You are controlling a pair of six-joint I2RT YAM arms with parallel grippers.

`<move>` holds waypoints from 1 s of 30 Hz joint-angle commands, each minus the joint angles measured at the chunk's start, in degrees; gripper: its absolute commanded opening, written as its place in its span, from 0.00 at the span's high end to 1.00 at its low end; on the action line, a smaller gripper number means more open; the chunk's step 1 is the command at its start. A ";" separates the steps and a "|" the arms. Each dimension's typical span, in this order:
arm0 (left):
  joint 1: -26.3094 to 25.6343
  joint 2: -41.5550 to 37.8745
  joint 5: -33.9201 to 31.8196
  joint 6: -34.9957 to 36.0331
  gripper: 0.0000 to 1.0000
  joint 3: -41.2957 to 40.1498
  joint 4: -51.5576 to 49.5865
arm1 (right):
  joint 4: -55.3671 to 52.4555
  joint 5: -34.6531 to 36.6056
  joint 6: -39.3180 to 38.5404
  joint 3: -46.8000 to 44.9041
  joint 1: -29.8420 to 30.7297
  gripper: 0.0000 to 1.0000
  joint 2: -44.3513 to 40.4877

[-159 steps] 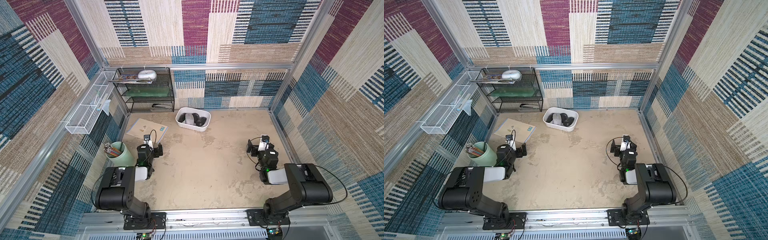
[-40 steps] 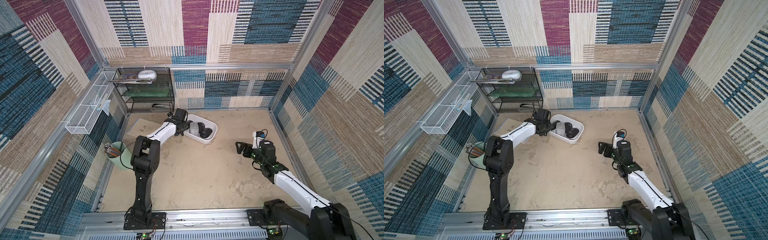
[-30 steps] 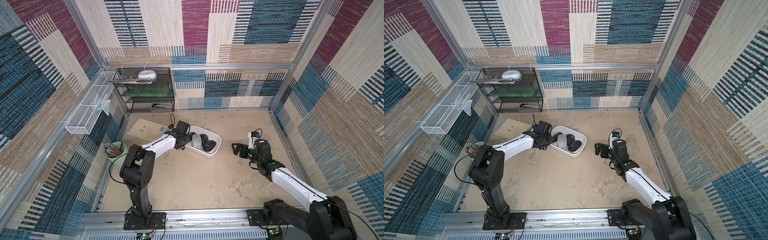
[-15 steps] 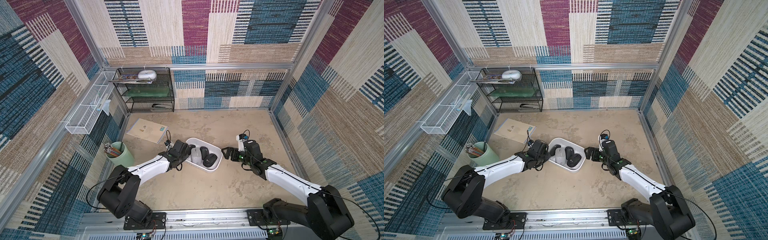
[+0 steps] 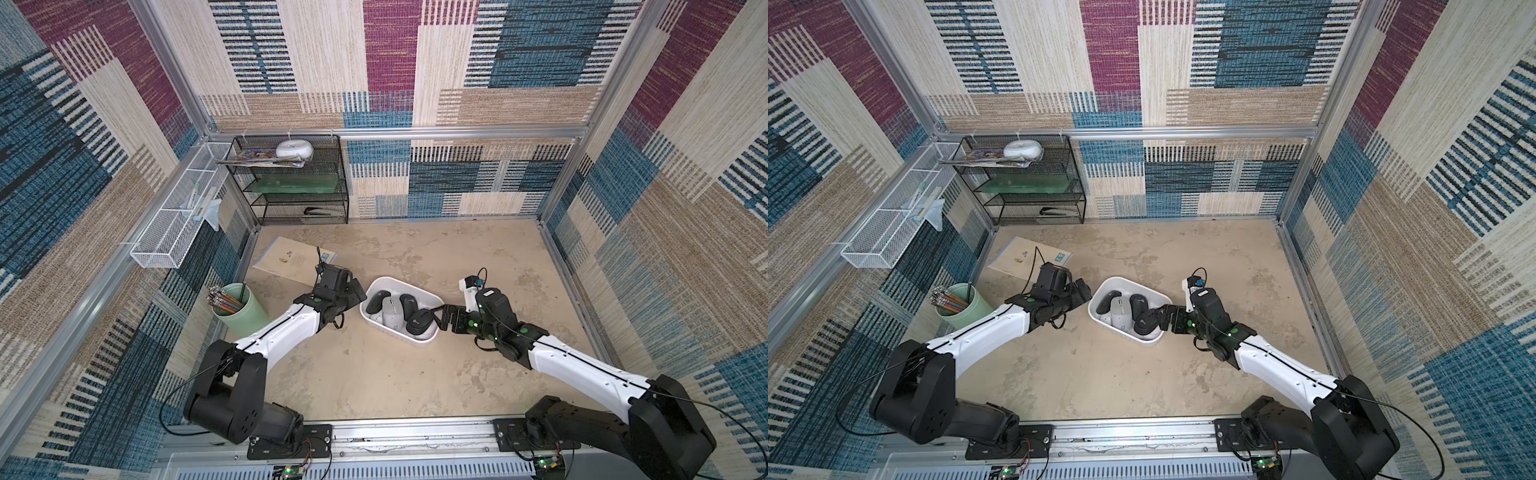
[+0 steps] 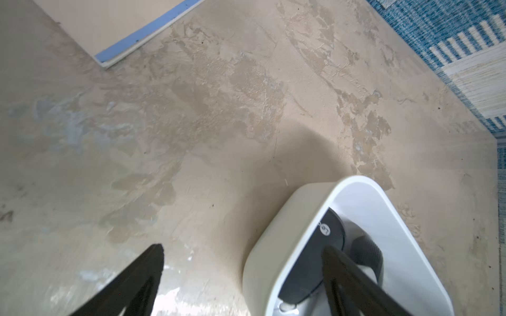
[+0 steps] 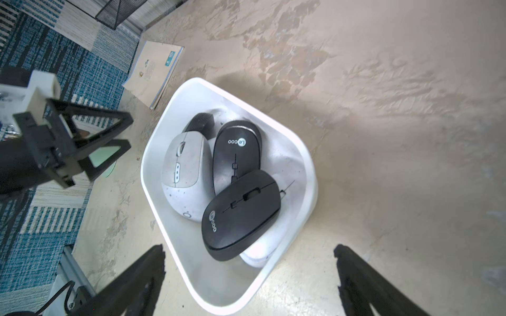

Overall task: Take out the mouse from the storage box
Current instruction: Adjust the storage box at the center of the board.

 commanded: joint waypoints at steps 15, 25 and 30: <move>-2.29 7.51 20.26 5.04 0.14 -1.55 13.01 | 6.22 -5.17 4.32 2.54 4.03 0.01 10.40; -10.08 0.87 15.44 0.52 0.16 -9.55 16.04 | -2.67 0.64 0.46 10.45 3.93 0.02 15.99; -13.43 -1.96 11.76 -2.28 0.15 -12.13 16.46 | -6.41 5.42 -0.78 13.32 3.30 0.02 17.30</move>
